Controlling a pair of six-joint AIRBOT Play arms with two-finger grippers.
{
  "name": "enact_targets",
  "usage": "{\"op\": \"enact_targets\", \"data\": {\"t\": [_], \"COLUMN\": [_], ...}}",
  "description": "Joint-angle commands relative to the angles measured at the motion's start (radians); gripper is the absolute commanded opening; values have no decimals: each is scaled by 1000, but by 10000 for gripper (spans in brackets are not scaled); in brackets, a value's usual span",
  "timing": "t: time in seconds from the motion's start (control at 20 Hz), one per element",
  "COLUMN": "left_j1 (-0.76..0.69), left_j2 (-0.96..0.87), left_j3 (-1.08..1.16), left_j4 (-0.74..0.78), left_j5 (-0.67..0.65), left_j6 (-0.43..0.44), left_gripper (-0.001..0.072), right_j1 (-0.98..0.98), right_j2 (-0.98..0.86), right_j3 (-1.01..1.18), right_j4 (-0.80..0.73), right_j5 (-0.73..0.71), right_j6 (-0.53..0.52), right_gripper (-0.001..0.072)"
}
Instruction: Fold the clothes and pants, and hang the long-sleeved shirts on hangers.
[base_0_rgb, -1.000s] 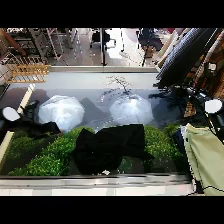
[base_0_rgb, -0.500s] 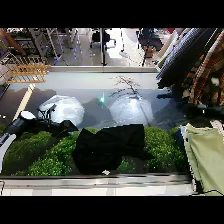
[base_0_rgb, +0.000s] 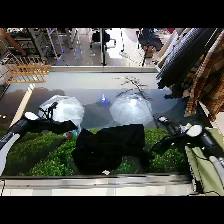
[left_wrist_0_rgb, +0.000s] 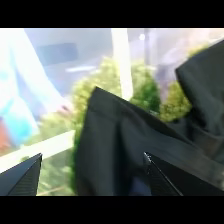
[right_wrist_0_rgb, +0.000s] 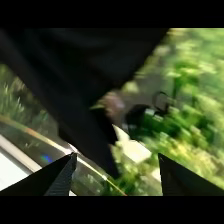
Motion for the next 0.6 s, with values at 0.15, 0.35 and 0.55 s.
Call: {"op": "enact_targets", "data": {"t": [0.15, 0.35, 0.55], "left_j1": [-95, -108, -116], "left_j2": [-72, -90, -110], "left_j3": [4, 4, 3], "left_j4": [-1, 2, 3], "left_j5": [9, 2, -4], "left_j6": [43, 16, 16], "left_gripper": [684, 460, 120], "right_j1": [235, 248, 248], "right_j2": [-65, -132, -156], "right_j3": [-51, -51, -51], "right_j4": [-131, -129, -128], "right_j5": [-119, -166, -206], "right_j6": [-40, -36, -23], "right_gripper": [591, 491, 291]}}
